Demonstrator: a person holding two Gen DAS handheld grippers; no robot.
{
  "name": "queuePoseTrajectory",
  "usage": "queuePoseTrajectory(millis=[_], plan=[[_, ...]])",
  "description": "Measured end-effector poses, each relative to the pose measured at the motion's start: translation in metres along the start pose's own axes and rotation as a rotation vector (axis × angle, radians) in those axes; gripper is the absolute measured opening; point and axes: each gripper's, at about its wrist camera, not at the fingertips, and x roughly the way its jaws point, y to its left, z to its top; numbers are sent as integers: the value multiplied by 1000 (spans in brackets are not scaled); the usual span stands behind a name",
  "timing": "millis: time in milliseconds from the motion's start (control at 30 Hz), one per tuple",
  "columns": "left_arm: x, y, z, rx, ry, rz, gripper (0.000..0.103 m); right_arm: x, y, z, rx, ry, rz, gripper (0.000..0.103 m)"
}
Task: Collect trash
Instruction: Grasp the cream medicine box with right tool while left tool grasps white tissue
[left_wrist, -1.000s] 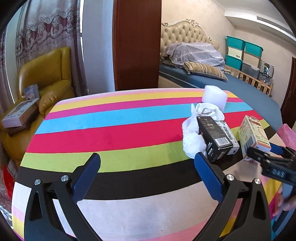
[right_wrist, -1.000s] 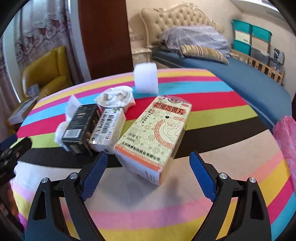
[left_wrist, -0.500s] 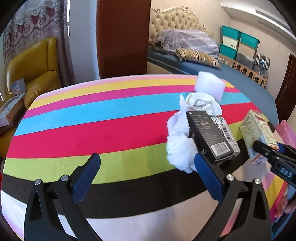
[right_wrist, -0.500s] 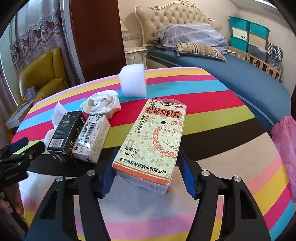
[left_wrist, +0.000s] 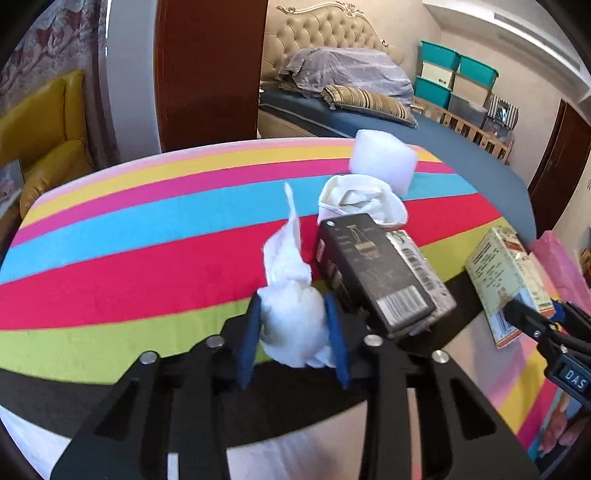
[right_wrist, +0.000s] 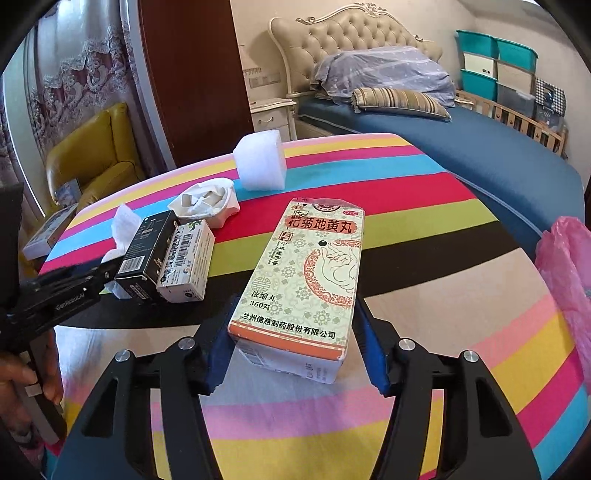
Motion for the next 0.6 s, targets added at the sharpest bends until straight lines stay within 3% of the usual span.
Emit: queuePoseTrajectory(millis=[333, 600], plan=[[-35, -11, -23, 31, -96, 64, 30, -23, 8, -12, -34, -44, 19, 55], [-67, -23, -38, 58, -178, 67, 30, -49, 19, -20, -71, -114, 39, 53]])
